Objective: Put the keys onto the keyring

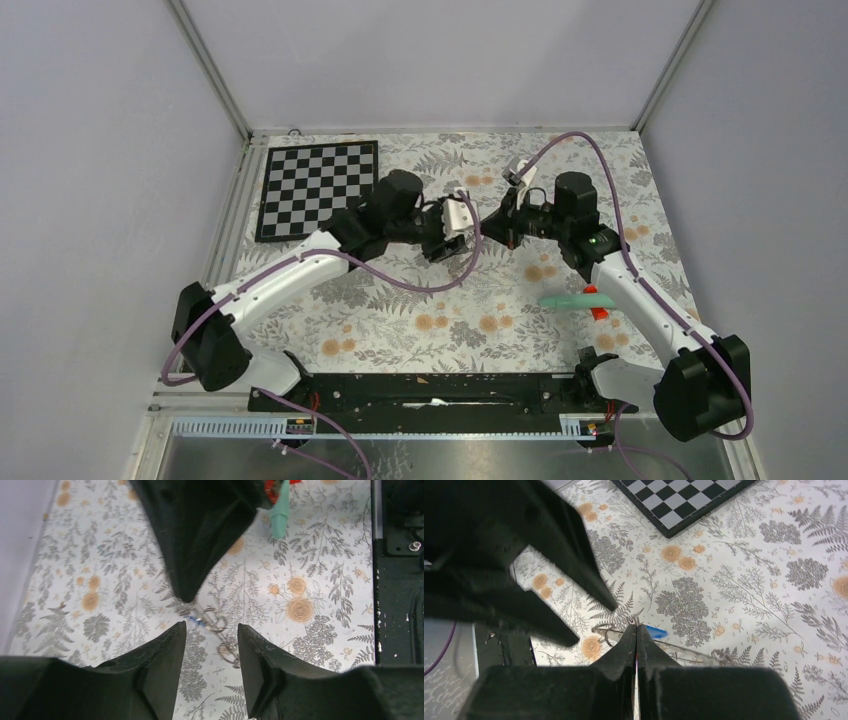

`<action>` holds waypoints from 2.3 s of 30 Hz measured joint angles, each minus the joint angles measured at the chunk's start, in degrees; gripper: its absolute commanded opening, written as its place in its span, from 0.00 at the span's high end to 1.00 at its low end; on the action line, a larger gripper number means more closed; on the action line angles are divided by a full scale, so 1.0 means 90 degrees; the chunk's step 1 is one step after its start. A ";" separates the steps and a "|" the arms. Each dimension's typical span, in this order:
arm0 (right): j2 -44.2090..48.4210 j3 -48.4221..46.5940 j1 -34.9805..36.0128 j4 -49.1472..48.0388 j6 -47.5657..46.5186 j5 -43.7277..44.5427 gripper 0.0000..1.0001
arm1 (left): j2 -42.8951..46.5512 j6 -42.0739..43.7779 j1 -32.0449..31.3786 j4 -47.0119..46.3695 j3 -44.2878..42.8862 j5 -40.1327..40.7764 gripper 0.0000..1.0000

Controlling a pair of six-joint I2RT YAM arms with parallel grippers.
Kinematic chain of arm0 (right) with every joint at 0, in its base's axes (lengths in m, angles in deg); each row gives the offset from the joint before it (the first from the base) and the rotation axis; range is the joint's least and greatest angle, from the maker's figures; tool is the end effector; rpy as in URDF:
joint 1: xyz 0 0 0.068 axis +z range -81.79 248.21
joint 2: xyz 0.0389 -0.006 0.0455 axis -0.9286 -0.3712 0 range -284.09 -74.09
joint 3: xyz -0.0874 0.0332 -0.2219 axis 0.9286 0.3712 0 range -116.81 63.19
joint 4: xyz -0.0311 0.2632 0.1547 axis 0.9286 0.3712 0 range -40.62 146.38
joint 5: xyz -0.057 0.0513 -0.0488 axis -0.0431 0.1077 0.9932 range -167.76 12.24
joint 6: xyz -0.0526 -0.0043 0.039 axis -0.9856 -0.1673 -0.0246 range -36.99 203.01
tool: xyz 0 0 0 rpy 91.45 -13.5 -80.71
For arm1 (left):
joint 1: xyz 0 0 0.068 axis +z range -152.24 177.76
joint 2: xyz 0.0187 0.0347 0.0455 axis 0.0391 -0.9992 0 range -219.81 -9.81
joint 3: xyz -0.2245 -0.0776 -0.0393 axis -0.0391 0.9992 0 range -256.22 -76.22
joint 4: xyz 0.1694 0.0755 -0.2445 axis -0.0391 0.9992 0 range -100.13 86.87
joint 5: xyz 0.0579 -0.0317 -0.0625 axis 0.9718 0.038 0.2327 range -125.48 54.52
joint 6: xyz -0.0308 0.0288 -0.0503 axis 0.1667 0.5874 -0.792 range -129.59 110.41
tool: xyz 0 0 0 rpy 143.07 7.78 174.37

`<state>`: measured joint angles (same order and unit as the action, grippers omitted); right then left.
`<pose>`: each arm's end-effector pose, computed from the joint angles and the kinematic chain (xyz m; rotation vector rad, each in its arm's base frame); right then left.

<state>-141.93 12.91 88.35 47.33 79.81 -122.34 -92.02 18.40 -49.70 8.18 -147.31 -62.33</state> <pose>0.3041 0.1500 0.2663 -0.9002 1.6255 0.9179 0.2482 -0.3048 0.2855 1.5001 1.4659 -0.6938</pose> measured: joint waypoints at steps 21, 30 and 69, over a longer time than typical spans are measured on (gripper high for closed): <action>0.0248 0.0104 -0.0044 0.0019 -0.0831 -0.1588 1.00 | -0.0245 -0.0401 0.1020 0.0051 -0.0277 -0.2504 0.68; 0.0248 0.0146 -0.0044 0.0022 -0.0838 -0.1685 1.00 | -0.0270 -0.0279 0.1020 0.0073 -0.0277 -0.2805 0.72; 0.0481 0.0160 -0.0053 0.0537 -0.1486 -0.1336 0.60 | -0.0636 -0.0590 -0.0073 0.1513 -0.1217 -0.0483 1.00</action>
<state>-137.60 14.35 87.87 52.16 66.43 -134.36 -97.75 13.09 -50.36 21.79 -158.26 -66.68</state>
